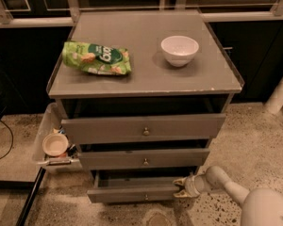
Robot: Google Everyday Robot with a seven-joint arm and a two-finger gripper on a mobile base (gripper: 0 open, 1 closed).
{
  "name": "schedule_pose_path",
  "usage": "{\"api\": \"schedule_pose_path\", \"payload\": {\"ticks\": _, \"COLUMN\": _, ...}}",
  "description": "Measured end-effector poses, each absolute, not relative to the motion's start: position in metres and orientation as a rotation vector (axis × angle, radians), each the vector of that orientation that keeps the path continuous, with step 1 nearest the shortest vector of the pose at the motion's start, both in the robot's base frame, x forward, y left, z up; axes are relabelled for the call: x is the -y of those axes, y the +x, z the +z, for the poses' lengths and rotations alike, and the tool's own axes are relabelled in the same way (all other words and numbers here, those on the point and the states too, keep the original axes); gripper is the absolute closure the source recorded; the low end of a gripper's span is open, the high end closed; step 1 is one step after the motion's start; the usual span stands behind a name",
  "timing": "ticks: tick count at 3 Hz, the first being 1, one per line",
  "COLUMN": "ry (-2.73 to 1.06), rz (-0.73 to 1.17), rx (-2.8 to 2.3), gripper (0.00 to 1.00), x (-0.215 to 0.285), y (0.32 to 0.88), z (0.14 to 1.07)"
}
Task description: Open bottom drawer
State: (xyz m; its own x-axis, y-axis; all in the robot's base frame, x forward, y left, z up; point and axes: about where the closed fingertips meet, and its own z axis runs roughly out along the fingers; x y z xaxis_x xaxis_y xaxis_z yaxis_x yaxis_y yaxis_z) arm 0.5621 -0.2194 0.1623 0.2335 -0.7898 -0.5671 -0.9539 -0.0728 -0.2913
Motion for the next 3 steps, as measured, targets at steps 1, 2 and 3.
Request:
{"api": "schedule_pose_path", "payload": {"ticks": 1, "ry": -1.912, "rz": 0.343, "rx": -1.574, "gripper": 1.0, "x": 0.224, "y": 0.554, "z": 0.171}}
{"api": "schedule_pose_path", "payload": {"ticks": 2, "ry": -1.911, "rz": 0.355, "rx": -1.574, "gripper": 1.0, "x": 0.227, "y": 0.541, "z": 0.171}}
{"api": "schedule_pose_path", "payload": {"ticks": 3, "ry": -1.911, "rz": 0.355, "rx": -1.574, "gripper": 0.82, "x": 0.227, "y": 0.541, "z": 0.171}}
